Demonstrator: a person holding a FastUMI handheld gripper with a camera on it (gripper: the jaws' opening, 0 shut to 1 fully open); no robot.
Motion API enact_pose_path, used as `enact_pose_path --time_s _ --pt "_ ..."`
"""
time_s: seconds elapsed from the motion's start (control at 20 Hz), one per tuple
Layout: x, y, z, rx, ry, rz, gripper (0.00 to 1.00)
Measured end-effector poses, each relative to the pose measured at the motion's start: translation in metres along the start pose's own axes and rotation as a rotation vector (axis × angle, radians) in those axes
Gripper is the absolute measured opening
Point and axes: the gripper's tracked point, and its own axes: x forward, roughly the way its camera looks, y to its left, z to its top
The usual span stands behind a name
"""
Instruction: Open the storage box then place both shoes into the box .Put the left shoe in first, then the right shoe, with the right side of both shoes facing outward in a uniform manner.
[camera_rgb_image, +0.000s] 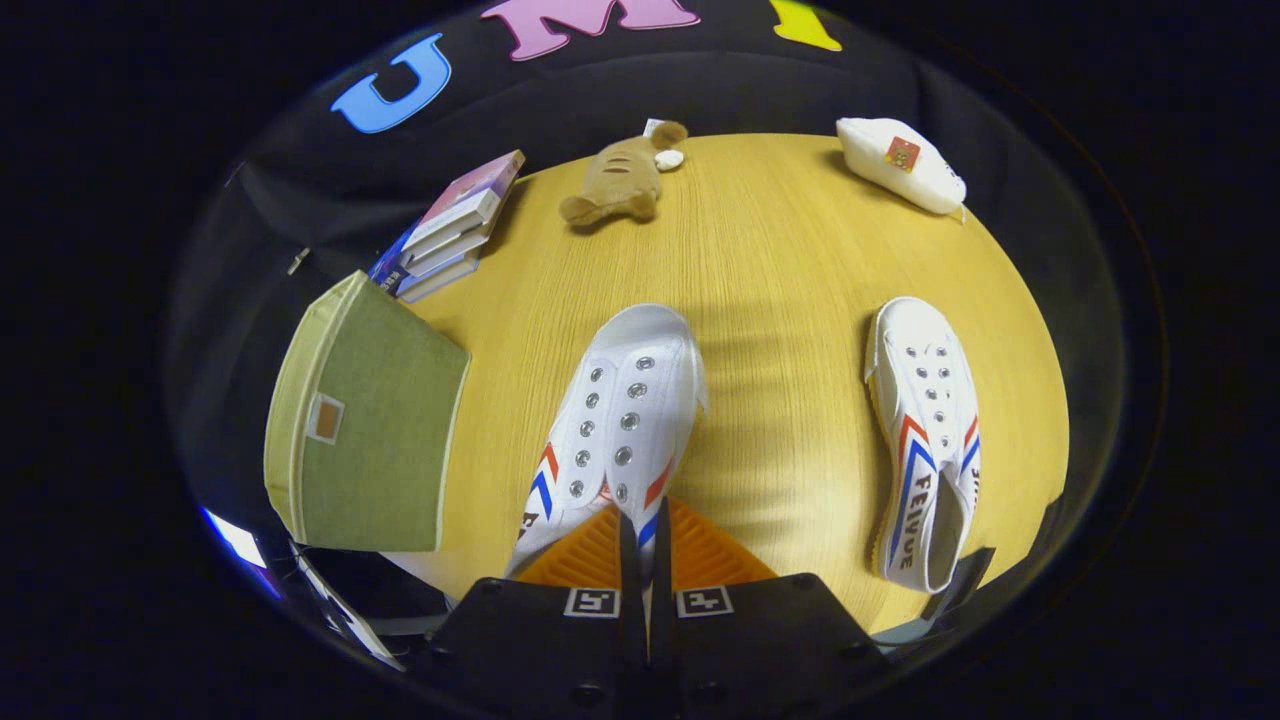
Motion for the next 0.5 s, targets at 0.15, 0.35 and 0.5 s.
enact_pose_path --time_s 0.15,0.35,0.5 --pt "-0.036 0.022 0.009 0.056 -0.060 -0.026 0.06" --pt "-0.077 0.072 0.024 0.127 -0.141 0.007 0.06" --pt "-0.097 0.118 0.038 0.139 -0.186 0.055 0.06"
